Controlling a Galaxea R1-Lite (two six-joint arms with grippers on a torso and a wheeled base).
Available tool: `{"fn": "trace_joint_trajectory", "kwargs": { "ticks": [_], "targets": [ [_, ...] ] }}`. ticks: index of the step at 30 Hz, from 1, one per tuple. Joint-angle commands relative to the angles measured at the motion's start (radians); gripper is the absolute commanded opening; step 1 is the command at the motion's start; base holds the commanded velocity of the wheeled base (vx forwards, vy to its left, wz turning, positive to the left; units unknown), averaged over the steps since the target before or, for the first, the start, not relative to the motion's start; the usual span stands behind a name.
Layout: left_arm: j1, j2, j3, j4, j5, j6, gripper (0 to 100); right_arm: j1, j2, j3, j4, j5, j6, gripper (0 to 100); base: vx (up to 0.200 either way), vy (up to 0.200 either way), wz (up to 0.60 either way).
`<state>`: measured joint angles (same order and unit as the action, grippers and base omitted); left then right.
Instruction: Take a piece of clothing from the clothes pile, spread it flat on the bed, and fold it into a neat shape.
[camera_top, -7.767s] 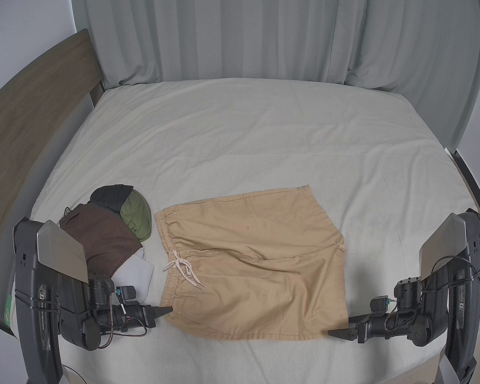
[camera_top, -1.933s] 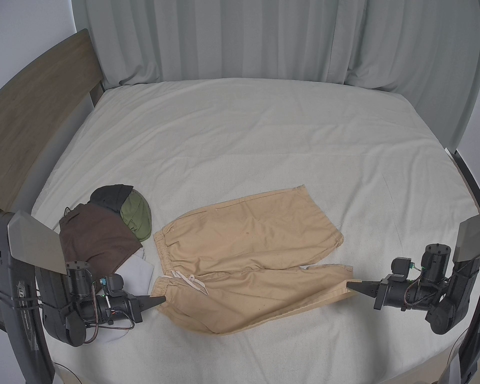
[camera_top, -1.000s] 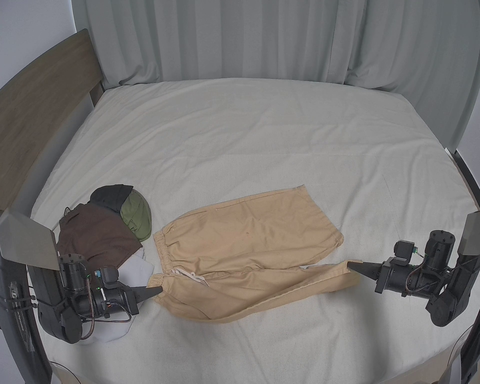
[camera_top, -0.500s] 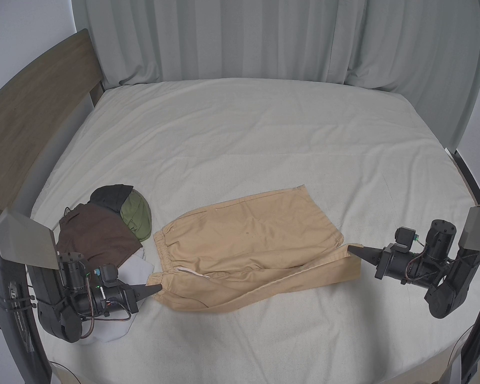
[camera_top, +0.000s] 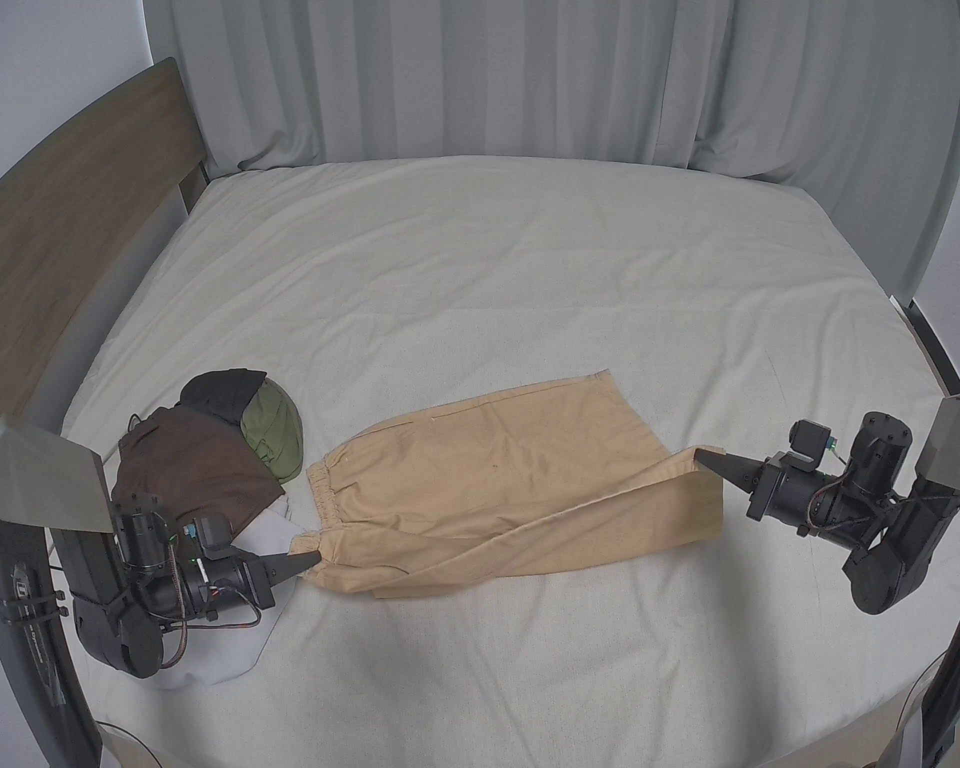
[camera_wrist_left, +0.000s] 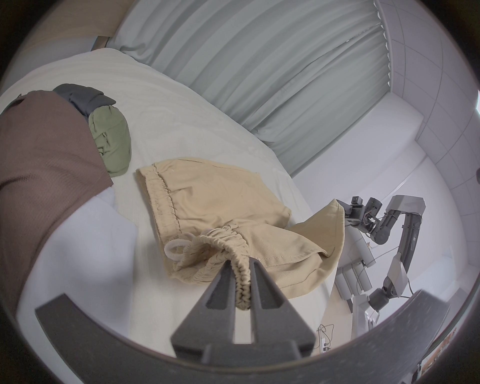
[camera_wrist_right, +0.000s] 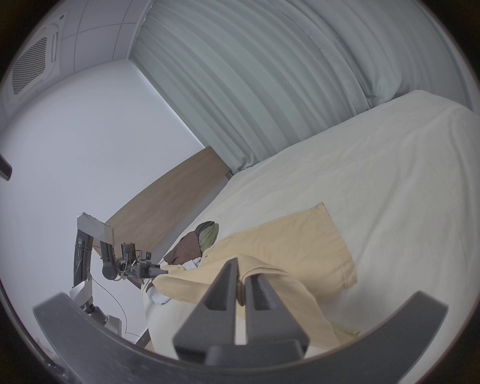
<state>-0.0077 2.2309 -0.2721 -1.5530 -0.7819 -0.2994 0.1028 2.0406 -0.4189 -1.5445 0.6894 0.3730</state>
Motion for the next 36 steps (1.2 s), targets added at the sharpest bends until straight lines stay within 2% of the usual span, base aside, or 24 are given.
{"fn": "trace_joint_trajectory", "kwargs": {
  "ticks": [1, 18, 26, 36],
  "targets": [
    [-0.002, -0.013, -0.024, -0.002, 0.026, -0.012, 0, 0.002, 0.004, -0.043, 0.0, -0.002, 0.017, 0, 0.0, 0.0, 0.0],
    [-0.005, -0.008, -0.088, -0.002, 0.104, -0.076, 0, 0.006, 0.066, -0.172, 0.0, -0.005, 0.027, 0, 0.0, 0.0, 0.0],
    [-0.006, -0.005, -0.105, -0.002, 0.124, -0.09, 0, 0.011, 0.096, -0.262, 0.0, -0.019, 0.06, 0, 0.0, 0.0, 0.0],
    [-0.012, -0.002, -0.151, -0.002, 0.191, -0.156, 0, 0.017, 0.142, -0.339, 0.0, -0.021, 0.095, 0, 0.0, 0.0, 0.0]
  ]
}}
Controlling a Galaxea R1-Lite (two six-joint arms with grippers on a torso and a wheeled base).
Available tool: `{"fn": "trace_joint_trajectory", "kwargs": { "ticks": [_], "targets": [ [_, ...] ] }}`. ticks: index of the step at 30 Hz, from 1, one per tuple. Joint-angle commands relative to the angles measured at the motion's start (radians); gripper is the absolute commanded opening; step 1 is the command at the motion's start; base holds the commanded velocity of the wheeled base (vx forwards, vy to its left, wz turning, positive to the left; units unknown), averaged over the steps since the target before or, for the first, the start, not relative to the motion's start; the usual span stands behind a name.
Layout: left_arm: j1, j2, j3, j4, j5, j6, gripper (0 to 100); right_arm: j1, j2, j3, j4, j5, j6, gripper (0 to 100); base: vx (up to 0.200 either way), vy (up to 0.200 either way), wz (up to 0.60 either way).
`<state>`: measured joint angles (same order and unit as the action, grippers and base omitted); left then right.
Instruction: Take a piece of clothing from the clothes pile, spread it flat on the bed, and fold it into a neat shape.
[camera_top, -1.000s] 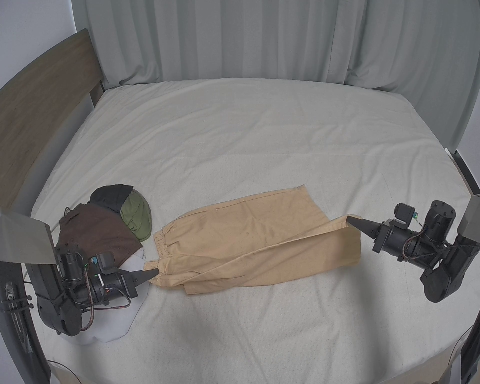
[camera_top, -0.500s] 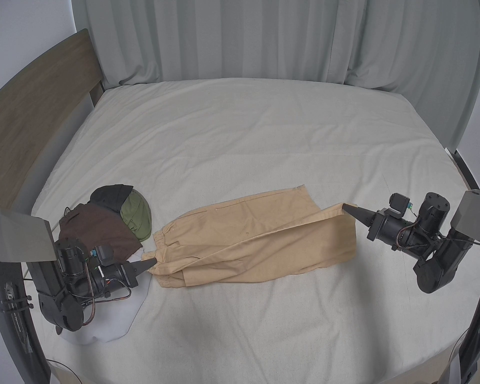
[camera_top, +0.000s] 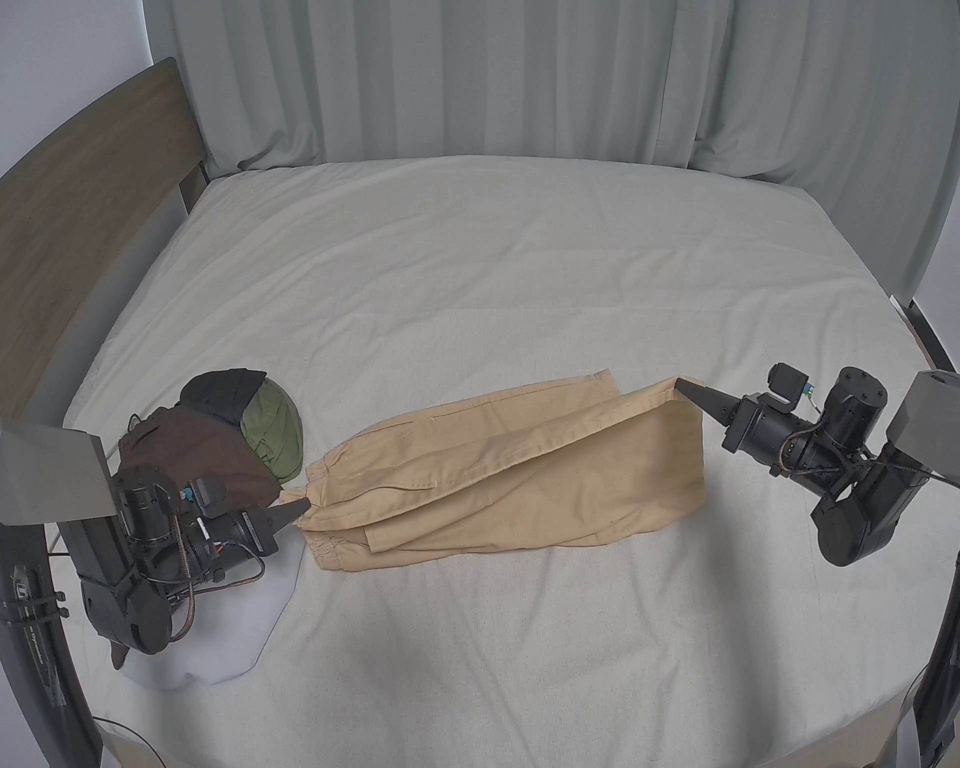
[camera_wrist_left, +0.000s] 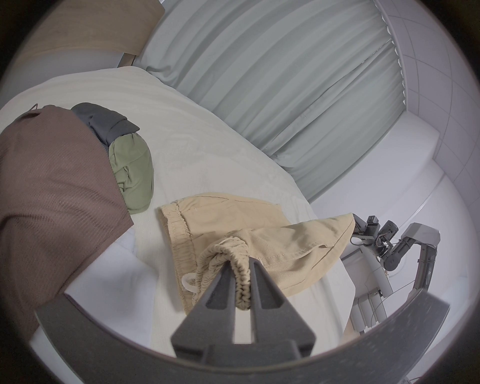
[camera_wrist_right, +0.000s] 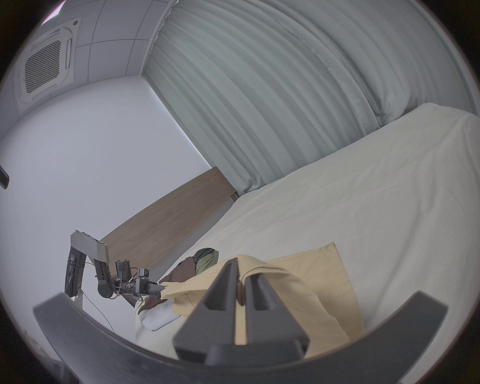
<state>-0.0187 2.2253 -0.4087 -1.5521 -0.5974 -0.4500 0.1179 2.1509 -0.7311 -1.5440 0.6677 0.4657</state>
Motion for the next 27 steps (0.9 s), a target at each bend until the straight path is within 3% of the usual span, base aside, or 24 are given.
{"fn": "trace_joint_trajectory", "kwargs": {
  "ticks": [1, 17, 20, 27],
  "targets": [
    [-0.001, 0.005, -0.016, -0.003, 0.01, -0.007, 0, 0.002, 0.038, -0.033, -0.001, 0.001, 0.002, 0, 0.0, 0.0, 0.0],
    [-0.05, 0.031, -0.091, -0.003, 0.127, -0.099, 0, 0.009, 0.152, -0.183, 0.012, -0.003, 0.004, 0, 0.0, 0.0, 0.0],
    [-0.055, 0.048, -0.104, -0.003, 0.139, -0.101, 0, 0.013, 0.159, -0.217, 0.038, -0.036, 0.004, 0, 0.0, 0.0, 0.0],
    [-0.056, 0.103, -0.148, -0.003, 0.177, -0.102, 0, 0.019, 0.198, -0.274, 0.078, -0.042, 0.004, 0, 0.0, 0.0, 0.0]
  ]
}}
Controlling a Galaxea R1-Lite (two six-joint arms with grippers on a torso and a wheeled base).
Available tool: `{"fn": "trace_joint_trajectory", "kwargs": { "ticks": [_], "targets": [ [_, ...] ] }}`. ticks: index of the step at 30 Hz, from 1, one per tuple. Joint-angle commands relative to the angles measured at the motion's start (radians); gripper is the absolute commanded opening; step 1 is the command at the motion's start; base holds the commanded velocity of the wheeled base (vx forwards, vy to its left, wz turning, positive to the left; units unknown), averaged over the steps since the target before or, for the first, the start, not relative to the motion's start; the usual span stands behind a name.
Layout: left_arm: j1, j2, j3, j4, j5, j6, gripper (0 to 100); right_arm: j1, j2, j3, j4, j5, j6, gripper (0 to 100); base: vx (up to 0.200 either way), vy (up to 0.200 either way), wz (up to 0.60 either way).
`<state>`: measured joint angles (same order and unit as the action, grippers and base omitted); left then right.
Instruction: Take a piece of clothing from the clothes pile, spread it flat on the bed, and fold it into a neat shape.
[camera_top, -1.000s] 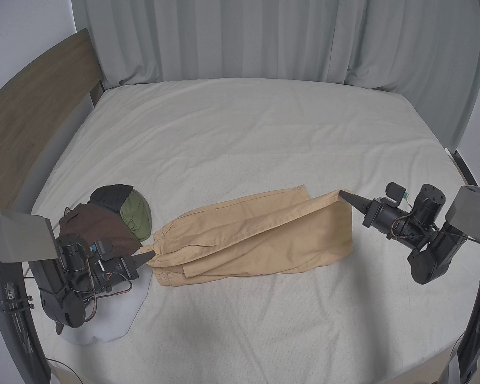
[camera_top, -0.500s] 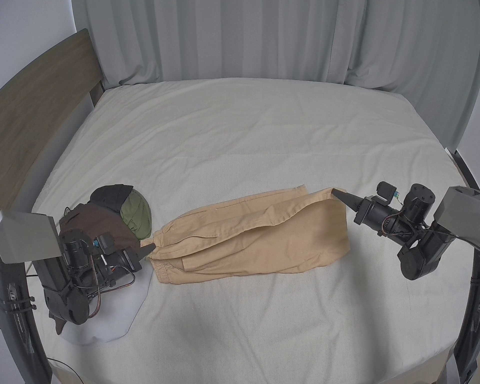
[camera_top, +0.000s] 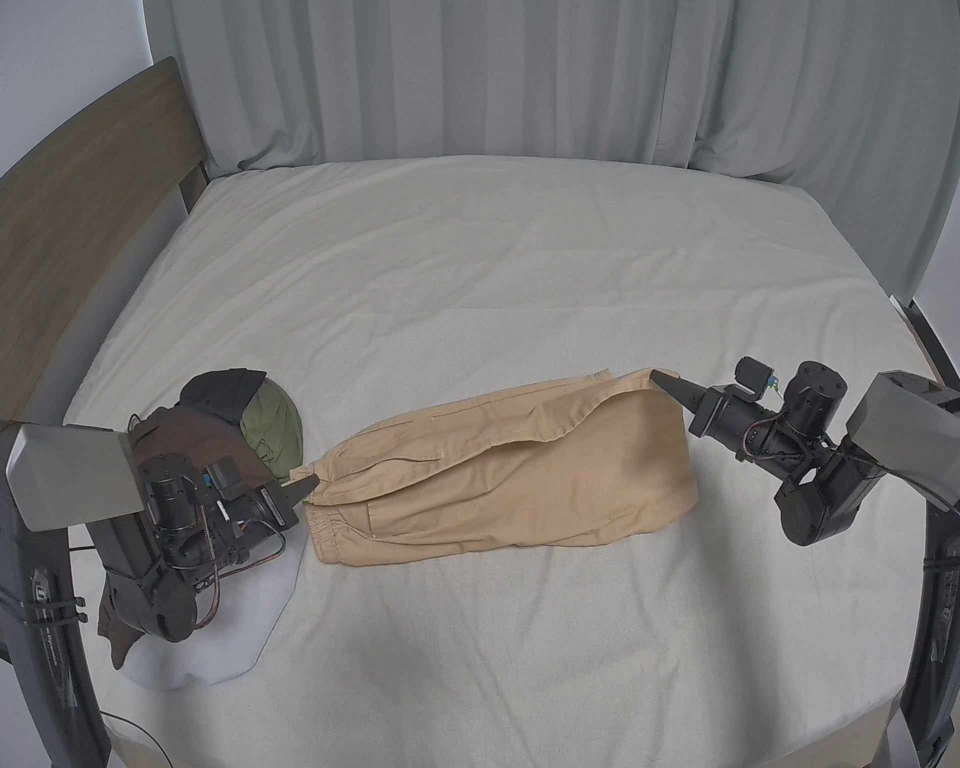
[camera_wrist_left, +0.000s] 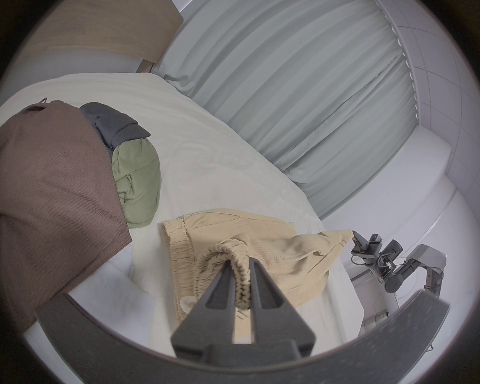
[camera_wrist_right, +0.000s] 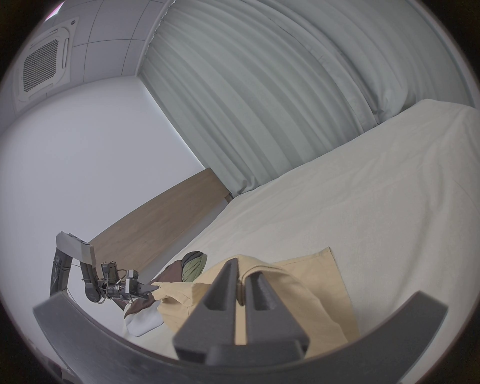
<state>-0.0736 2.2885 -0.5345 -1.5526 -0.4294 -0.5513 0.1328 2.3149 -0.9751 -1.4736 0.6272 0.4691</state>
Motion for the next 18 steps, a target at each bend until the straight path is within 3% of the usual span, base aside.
{"fn": "trace_joint_trajectory", "kwargs": {
  "ticks": [1, 18],
  "targets": [
    [-0.002, 0.046, -0.024, -0.003, 0.009, -0.001, 0, 0.004, 0.041, -0.039, 0.007, -0.001, 0.0, 0, 0.0, 0.0, 0.0],
    [0.006, 0.094, -0.082, -0.004, 0.017, -0.03, 0, 0.002, 0.08, -0.07, 0.013, -0.004, 0.0, 0, 0.0, 0.0, 0.0]
  ]
}}
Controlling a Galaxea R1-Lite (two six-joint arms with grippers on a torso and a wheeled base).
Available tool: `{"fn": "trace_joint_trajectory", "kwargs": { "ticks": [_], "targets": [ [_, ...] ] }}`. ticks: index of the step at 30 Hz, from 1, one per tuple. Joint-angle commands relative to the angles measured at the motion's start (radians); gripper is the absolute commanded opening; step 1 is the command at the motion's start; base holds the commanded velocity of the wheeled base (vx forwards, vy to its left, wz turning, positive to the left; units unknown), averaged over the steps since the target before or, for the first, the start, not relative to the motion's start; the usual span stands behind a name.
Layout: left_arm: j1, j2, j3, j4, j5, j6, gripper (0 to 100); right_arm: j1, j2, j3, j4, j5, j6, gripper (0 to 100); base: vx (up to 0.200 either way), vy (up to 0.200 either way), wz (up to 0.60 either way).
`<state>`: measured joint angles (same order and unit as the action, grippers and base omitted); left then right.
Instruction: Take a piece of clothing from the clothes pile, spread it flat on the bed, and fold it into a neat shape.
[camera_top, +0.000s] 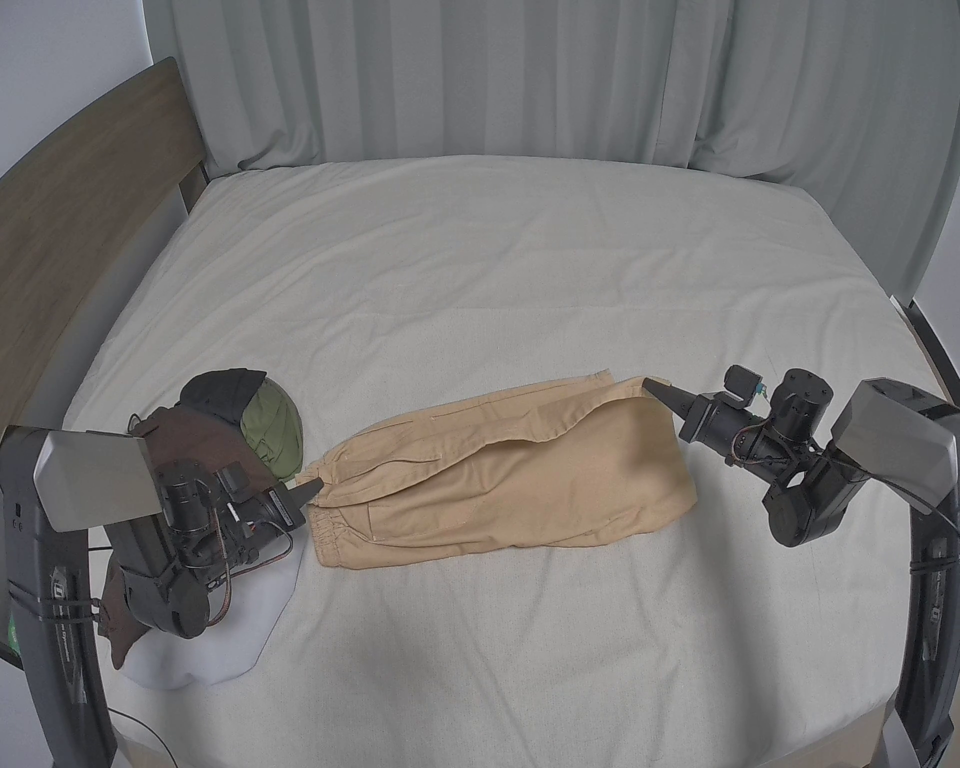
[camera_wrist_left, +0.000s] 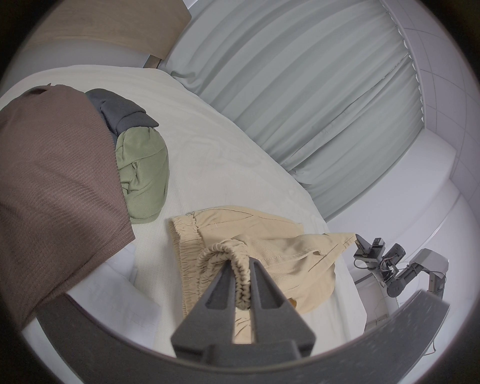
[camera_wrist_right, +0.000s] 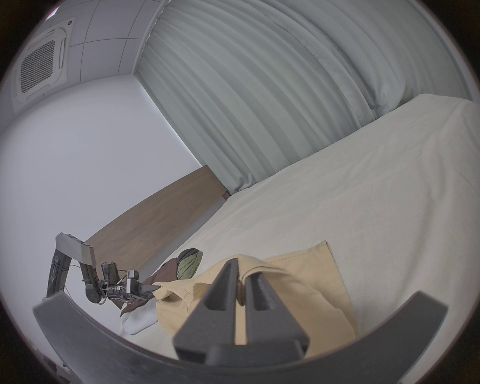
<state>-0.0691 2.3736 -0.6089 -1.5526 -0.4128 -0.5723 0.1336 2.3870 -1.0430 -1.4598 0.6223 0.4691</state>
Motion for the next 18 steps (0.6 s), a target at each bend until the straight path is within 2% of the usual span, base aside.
{"fn": "trace_joint_trajectory", "kwargs": {
  "ticks": [1, 4, 5, 6, 7, 13, 18],
  "targets": [
    [0.002, 0.009, -0.009, -0.004, 0.0, -0.014, 0, 0.003, 0.012, -0.006, -0.001, 0.0, 0.0, 0, 0.0, 0.0, 0.0],
    [0.002, 0.009, -0.009, -0.004, 0.0, -0.017, 0, 0.004, 0.017, -0.012, -0.001, 0.0, 0.0, 0, 0.0, 0.0, 0.0],
    [0.0, 0.007, -0.011, -0.004, 0.002, -0.02, 0, 0.004, 0.018, -0.014, -0.001, -0.004, -0.001, 100, 0.0, 0.0, 0.0],
    [-0.001, 0.009, -0.012, -0.004, 0.002, -0.024, 0, 0.004, 0.021, -0.017, 0.001, -0.006, -0.001, 100, 0.0, 0.0, 0.0],
    [-0.004, 0.009, -0.012, -0.004, 0.008, -0.032, 100, 0.004, 0.021, -0.022, 0.003, -0.006, -0.001, 100, 0.0, 0.0, 0.0],
    [0.002, 0.006, -0.051, -0.003, 0.042, -0.116, 100, 0.014, 0.017, -0.017, 0.024, -0.027, -0.001, 100, 0.0, 0.0, 0.0],
    [0.023, 0.006, -0.078, -0.003, 0.075, -0.126, 100, 0.027, 0.006, 0.023, 0.026, -0.03, -0.01, 100, 0.0, 0.0, 0.0]
  ]
}}
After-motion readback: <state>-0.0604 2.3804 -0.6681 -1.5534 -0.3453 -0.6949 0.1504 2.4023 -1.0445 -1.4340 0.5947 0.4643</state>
